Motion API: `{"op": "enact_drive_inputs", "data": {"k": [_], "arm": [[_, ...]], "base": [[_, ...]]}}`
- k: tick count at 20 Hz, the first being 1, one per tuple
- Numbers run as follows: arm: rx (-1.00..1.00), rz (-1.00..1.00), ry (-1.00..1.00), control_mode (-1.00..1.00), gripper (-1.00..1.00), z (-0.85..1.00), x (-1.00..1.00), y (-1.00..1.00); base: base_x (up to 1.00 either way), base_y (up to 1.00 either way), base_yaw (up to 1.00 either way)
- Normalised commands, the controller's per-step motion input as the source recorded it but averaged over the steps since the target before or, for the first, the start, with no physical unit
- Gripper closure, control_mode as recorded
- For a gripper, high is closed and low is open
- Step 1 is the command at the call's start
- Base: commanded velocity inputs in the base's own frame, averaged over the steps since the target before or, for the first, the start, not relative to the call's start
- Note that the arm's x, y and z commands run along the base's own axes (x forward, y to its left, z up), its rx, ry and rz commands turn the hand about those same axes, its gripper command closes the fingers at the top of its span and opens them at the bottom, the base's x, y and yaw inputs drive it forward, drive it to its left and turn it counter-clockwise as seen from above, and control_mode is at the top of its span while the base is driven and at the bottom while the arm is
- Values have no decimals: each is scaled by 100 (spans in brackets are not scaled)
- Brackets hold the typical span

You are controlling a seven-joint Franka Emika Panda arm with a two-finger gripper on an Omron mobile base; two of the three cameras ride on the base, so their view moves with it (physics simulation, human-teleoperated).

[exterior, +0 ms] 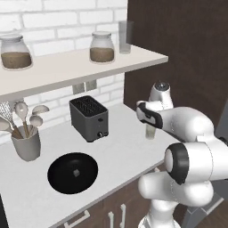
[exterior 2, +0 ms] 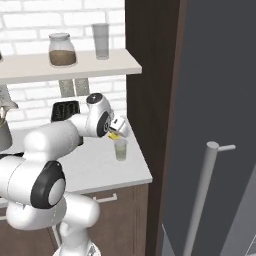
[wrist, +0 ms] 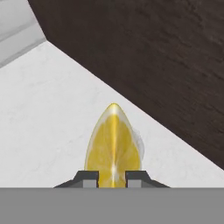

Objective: Grab a lemon wedge from the fridge and one ice cube from the ice bowl, and put them in the glass of lemonade.

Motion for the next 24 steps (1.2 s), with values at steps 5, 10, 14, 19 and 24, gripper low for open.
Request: {"op": "enact_drive_inputs", "data": {"k": [5, 10, 14, 19, 24], "arm": [[1, -13, 0, -100, 100, -12, 0, -4], [0, -4, 0, -100, 100, -14, 0, 0], [0, -4, 0, -100, 100, -3, 14, 0], [0, -3, 0, -100, 100, 0, 22, 0], [0, -2, 0, -100, 100, -9, 18, 0]], "base": [[0, 0, 0], [0, 0, 0], [0, 0, 0], [0, 0, 0], [0, 0, 0]]}}
